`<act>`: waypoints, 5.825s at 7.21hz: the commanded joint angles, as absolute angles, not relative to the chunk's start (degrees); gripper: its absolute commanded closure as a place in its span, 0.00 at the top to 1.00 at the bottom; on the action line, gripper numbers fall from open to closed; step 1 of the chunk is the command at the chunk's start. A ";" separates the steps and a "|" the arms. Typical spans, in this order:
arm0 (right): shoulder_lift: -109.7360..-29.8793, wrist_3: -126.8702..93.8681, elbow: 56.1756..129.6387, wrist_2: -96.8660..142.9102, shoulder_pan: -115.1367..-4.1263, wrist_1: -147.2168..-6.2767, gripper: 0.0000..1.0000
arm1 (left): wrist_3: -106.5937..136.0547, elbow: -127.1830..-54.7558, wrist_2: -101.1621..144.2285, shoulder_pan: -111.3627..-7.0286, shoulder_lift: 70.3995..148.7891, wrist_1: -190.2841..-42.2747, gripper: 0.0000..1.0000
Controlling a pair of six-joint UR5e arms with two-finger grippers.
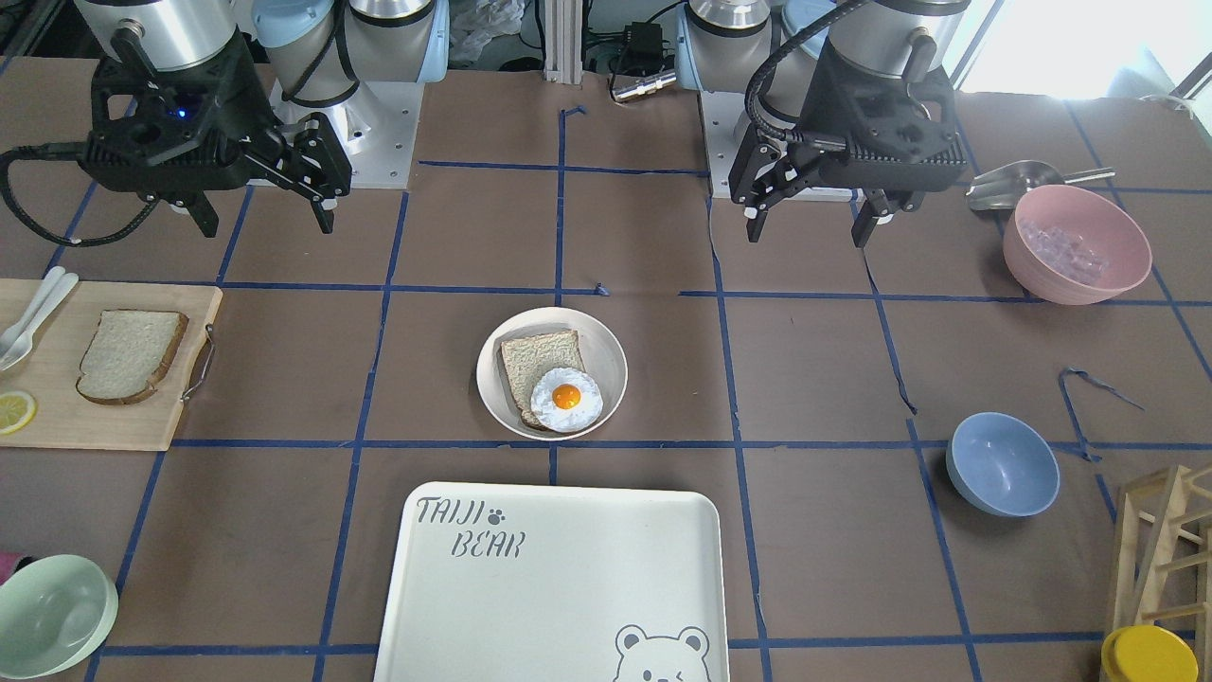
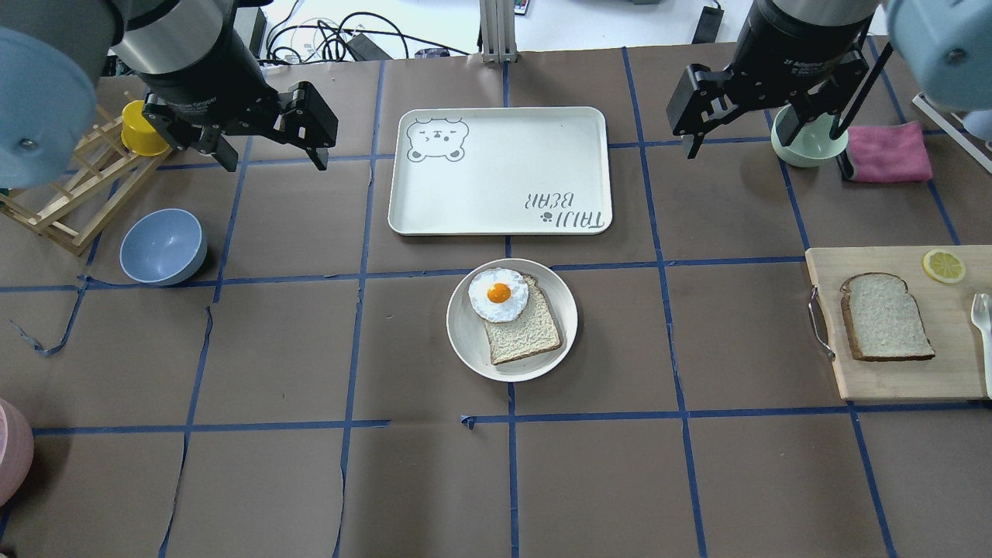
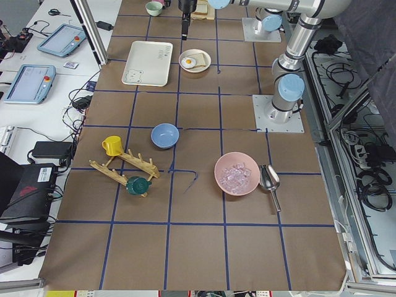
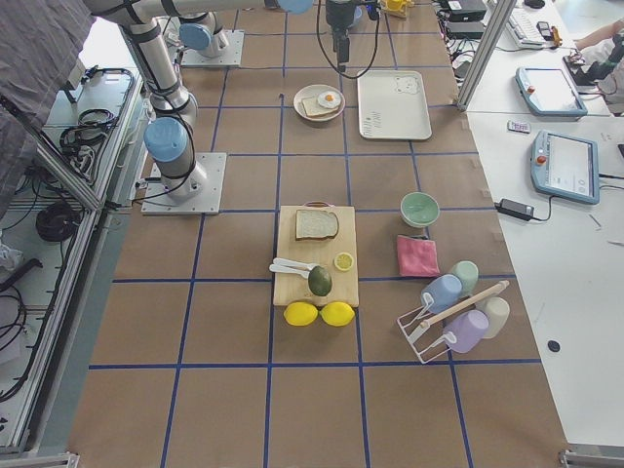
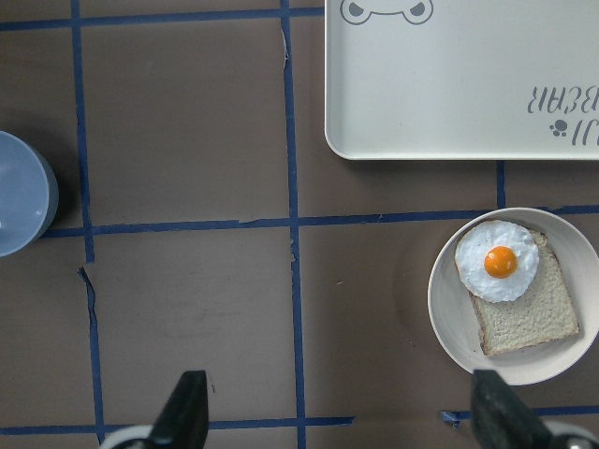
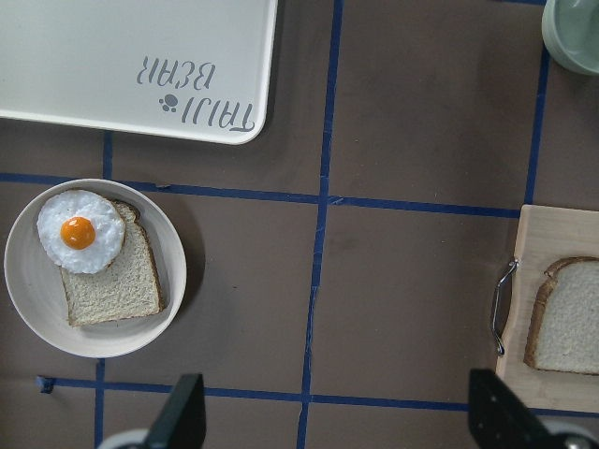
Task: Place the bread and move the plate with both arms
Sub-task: 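Move the right gripper down over the bread slice on the wooden board, then grasp the bread slice edge with the right gripper and lift it, then carry the bread slice with the right gripper over the egg plate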
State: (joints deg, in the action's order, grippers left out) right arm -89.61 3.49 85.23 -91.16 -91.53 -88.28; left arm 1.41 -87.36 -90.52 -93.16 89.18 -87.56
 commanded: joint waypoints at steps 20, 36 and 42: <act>-78.05 24.26 124.80 -105.03 -62.93 -135.88 1.00 | -1.41 -89.82 -90.97 -93.25 86.66 -87.89 1.00; -86.66 12.44 108.51 -105.73 -72.37 -111.16 0.00 | -0.44 -91.14 -90.53 -93.16 86.75 -87.45 0.99; -76.68 -30.22 97.95 -100.20 -110.36 -106.70 0.00 | -0.26 -91.14 -90.09 -93.08 86.66 -87.10 1.00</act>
